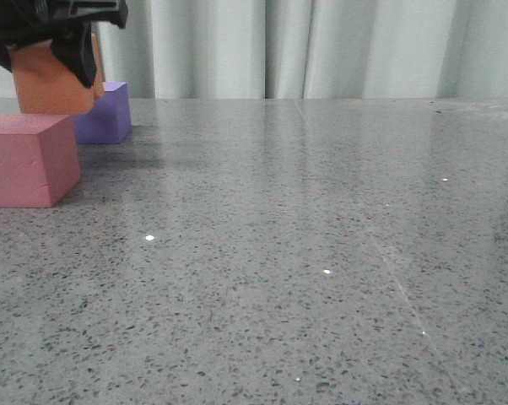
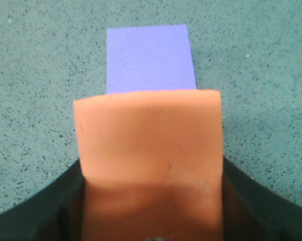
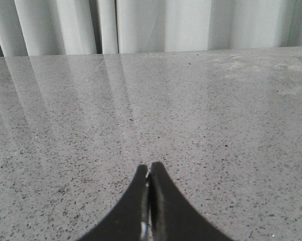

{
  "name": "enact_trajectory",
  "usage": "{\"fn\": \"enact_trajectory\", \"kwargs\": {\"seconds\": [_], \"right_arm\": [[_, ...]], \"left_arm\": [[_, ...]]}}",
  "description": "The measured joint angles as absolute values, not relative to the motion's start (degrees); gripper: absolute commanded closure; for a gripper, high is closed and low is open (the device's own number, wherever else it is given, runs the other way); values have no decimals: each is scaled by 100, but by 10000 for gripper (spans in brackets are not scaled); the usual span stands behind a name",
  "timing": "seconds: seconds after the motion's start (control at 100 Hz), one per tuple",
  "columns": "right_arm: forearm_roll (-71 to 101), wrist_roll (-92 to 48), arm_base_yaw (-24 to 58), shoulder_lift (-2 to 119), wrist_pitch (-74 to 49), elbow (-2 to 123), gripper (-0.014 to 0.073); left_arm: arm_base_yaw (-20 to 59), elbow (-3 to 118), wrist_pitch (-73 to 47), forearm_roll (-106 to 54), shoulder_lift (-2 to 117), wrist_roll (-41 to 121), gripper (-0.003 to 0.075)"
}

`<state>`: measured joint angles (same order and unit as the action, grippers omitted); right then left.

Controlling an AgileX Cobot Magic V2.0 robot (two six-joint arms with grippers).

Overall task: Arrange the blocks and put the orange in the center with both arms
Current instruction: 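Lower the orange cube between the purple and pink cubes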

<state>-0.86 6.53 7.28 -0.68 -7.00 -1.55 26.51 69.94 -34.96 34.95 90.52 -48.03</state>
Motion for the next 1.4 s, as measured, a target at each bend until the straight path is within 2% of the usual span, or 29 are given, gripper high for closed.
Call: {"fn": "enact_trajectory", "kwargs": {"seconds": [0.56,1.23,1.34,1.4], "right_arm": [[-86,653,728,-68,-700,-155,661],[-74,653,728,-68,-700,-155,661],[-74,653,728,-68,-700,-155,661],[-74,653,728,-68,-697,-155,661]], "left_arm": [[2651,6994,-3458,3415,9610,-4803,609],[2651,6994,-3748,3774,9660,-4803,615],[2651,6994,-3708,3774,9660,-4803,601],[2651,6994,-3609,3774,9660,-4803,552]]}}
